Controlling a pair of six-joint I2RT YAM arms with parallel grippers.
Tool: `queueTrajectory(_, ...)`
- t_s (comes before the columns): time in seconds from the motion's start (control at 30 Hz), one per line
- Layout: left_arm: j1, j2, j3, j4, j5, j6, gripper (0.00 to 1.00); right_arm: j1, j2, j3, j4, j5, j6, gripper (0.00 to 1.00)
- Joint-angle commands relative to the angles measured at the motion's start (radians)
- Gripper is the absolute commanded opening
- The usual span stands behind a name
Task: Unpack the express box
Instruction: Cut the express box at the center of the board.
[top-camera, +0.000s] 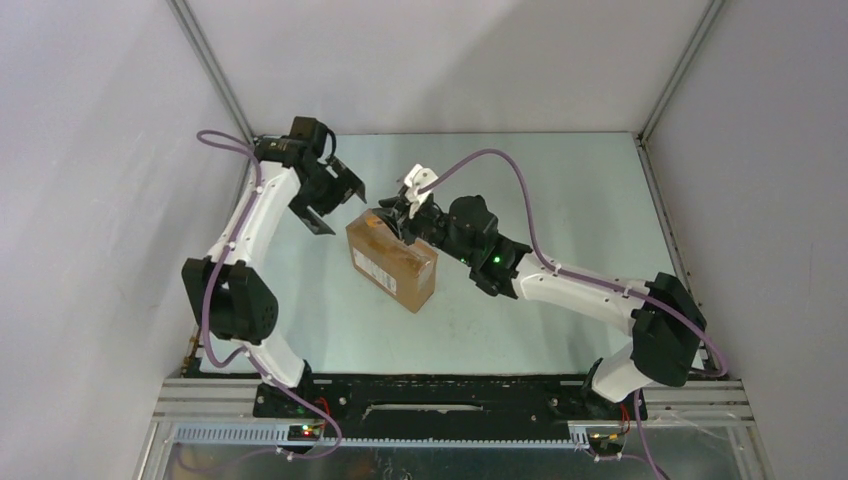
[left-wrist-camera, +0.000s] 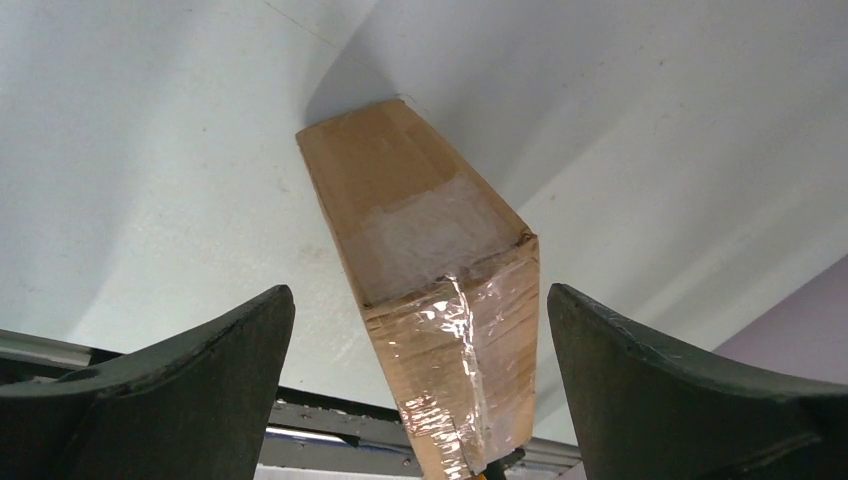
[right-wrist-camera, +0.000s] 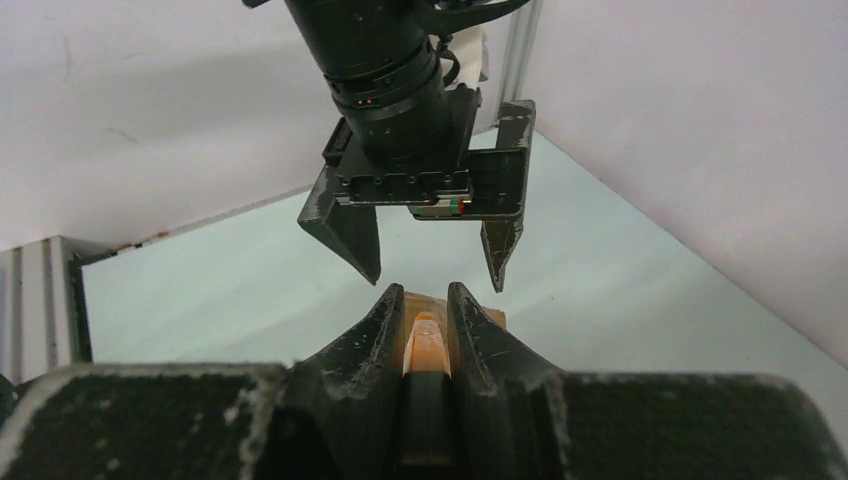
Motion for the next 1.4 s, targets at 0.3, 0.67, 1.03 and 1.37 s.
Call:
queueTrajectory(0.3, -0.009, 0.086, 0.123, -0.051, 0.102, 0.017, 1.00, 0.018, 0.058, 0.059, 0.110, 0.038, -0.198, 0.00)
queueTrajectory(0.67, -0.011, 0.114, 0.134, -0.064, 0.122, 0.030, 1.00, 0.030, 0.067, 0.063, 0.070, 0.038, -0.189, 0.00)
queueTrajectory(1.03, -0.014, 0.117, 0.108, -0.051, 0.133, 0.032, 0.96, 0.034, 0.069, 0.063, 0.007, 0.037, -0.173, 0.00)
queueTrajectory(1.37, -0.016, 0.118, 0.078, -0.035, 0.135, 0.032, 0.93, 0.033, 0.074, 0.083, -0.062, 0.024, -0.162, 0.00)
